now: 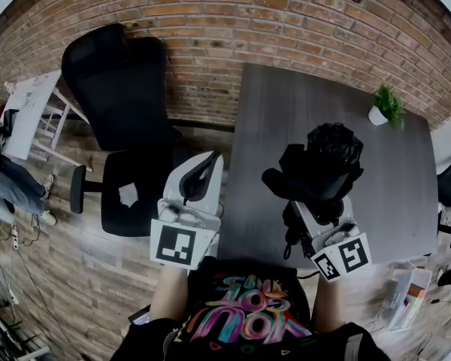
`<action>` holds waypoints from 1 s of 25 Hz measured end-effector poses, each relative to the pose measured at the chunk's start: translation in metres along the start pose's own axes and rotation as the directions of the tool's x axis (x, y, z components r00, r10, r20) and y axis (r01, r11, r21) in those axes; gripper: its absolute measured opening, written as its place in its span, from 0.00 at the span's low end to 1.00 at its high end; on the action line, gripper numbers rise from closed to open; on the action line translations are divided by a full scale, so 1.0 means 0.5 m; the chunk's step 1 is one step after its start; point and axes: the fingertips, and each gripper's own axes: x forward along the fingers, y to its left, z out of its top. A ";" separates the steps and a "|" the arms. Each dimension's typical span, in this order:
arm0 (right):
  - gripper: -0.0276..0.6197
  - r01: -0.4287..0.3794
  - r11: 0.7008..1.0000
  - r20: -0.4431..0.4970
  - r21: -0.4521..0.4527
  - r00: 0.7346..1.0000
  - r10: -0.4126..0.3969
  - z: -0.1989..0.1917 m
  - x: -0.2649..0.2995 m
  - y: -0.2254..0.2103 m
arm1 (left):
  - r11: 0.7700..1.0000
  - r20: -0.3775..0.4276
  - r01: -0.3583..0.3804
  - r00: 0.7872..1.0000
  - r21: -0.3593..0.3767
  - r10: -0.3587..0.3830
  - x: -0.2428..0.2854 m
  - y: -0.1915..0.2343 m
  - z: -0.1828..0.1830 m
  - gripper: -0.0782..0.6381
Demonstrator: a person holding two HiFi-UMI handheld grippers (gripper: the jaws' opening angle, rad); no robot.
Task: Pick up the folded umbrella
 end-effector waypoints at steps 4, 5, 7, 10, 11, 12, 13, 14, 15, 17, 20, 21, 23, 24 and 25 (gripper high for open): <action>0.44 -0.004 1.000 0.000 -0.006 1.000 0.004 0.002 0.012 0.004 | 1.000 -0.002 -0.003 1.000 -0.002 0.003 0.000 0.010 -0.001 0.11; 0.44 -0.005 1.000 -0.001 -0.007 1.000 0.005 0.002 0.014 0.004 | 1.000 -0.001 -0.002 1.000 -0.002 0.002 0.002 0.011 -0.001 0.11; 0.44 -0.008 1.000 -0.006 -0.013 1.000 0.008 0.000 0.018 0.006 | 1.000 0.004 0.000 1.000 -0.002 0.000 0.004 0.011 0.000 0.11; 0.44 -0.021 0.999 -0.017 -0.028 1.000 0.020 -0.004 0.025 0.013 | 1.000 0.003 0.002 1.000 -0.006 -0.002 0.004 0.014 -0.002 0.11; 0.44 -0.023 0.999 -0.021 -0.030 1.000 0.022 -0.005 0.028 0.015 | 1.000 0.002 0.002 1.000 -0.006 -0.002 0.004 0.015 -0.003 0.11; 0.44 -0.025 0.999 -0.022 -0.028 0.999 0.024 -0.007 0.030 0.016 | 1.000 0.001 0.002 1.000 -0.005 -0.002 0.005 0.016 -0.002 0.11; 0.44 -0.026 0.999 -0.022 -0.024 0.999 0.025 -0.008 0.031 0.017 | 1.000 0.001 0.003 1.000 -0.003 -0.003 0.005 0.017 -0.002 0.11; 0.44 -0.026 0.999 -0.022 -0.021 0.999 0.026 -0.009 0.032 0.018 | 1.000 0.001 0.002 1.000 -0.002 -0.002 0.006 0.017 -0.002 0.11; 0.44 -0.028 0.999 -0.022 -0.020 0.999 0.027 -0.011 0.033 0.019 | 1.000 -0.001 0.000 1.000 -0.002 0.000 0.006 0.018 -0.002 0.11; 0.44 -0.030 0.999 -0.023 -0.020 0.999 0.029 -0.013 0.034 0.019 | 1.000 -0.002 -0.005 1.000 -0.004 0.005 0.008 0.021 -0.002 0.11; 0.44 -0.030 0.999 -0.022 -0.020 0.999 0.029 -0.013 0.035 0.016 | 1.000 -0.002 -0.008 1.000 0.000 0.008 0.009 0.023 -0.005 0.11; 0.44 -0.029 0.999 -0.021 -0.019 0.999 0.028 -0.012 0.035 0.016 | 1.000 -0.003 -0.008 1.000 0.001 0.008 0.010 0.024 -0.006 0.11; 0.44 -0.027 1.000 -0.020 -0.017 0.999 0.026 -0.012 0.037 0.016 | 1.000 -0.006 -0.009 1.000 -0.002 0.009 0.009 0.026 -0.008 0.11; 0.44 -0.026 1.000 -0.021 -0.016 0.999 0.026 -0.012 0.037 0.015 | 1.000 -0.007 -0.010 1.000 -0.005 0.010 0.008 0.027 -0.008 0.11; 0.44 -0.027 1.000 -0.021 -0.015 0.999 0.027 -0.012 0.037 0.015 | 1.000 -0.008 -0.011 1.000 -0.006 0.011 0.008 0.028 -0.009 0.11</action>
